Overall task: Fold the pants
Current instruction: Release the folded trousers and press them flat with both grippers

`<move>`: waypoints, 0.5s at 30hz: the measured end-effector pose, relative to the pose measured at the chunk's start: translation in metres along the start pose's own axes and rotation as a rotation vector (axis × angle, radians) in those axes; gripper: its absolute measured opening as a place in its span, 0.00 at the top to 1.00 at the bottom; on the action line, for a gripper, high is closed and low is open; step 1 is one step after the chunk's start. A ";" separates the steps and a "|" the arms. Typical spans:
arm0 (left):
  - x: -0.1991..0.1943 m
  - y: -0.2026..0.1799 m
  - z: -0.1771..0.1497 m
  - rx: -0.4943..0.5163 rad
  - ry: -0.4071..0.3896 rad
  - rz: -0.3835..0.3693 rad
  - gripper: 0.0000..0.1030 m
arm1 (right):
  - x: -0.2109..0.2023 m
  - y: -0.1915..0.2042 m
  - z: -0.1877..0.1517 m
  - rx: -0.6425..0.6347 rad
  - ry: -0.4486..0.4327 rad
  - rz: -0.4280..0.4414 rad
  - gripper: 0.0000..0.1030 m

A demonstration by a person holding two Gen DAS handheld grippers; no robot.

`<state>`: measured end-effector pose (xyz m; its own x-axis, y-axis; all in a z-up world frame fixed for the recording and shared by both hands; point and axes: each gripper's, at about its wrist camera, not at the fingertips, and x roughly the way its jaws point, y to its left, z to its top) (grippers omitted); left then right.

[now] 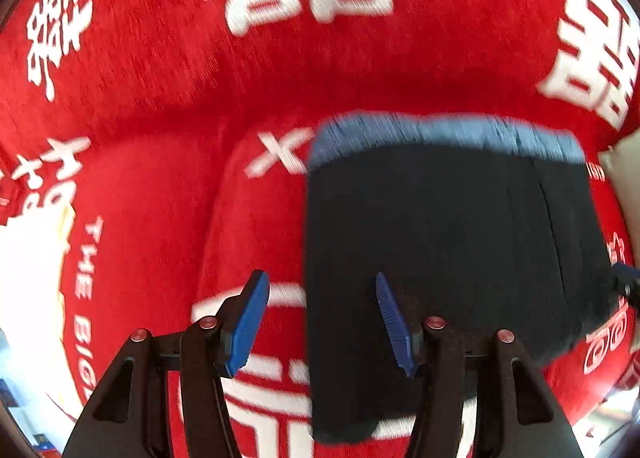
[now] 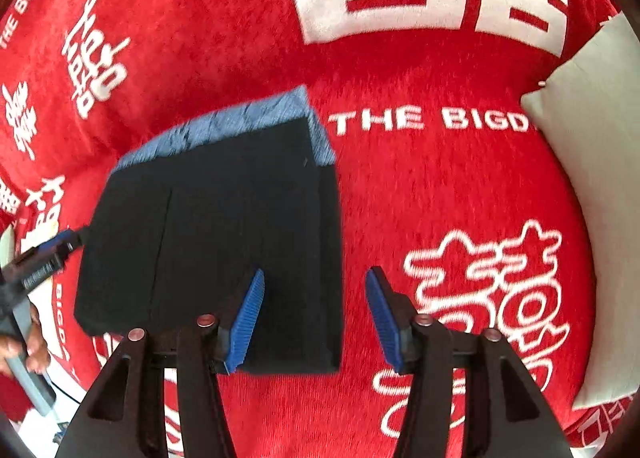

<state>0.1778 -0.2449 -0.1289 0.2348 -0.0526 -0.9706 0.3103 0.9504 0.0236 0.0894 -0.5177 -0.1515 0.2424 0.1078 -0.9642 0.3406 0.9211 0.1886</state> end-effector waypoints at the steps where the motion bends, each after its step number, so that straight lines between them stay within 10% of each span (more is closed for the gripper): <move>1: 0.003 0.001 -0.002 -0.019 0.007 -0.006 0.44 | 0.001 0.000 -0.004 0.002 -0.001 -0.008 0.45; 7: 0.011 0.007 -0.007 -0.092 0.002 0.011 0.19 | 0.010 0.001 -0.007 -0.006 -0.023 -0.058 0.32; 15: 0.010 0.018 -0.007 -0.110 0.028 -0.006 0.10 | 0.002 0.010 -0.007 -0.010 -0.022 -0.136 0.31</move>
<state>0.1796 -0.2258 -0.1394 0.2071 -0.0510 -0.9770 0.2082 0.9781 -0.0069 0.0872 -0.5060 -0.1528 0.2144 -0.0264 -0.9764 0.3626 0.9303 0.0545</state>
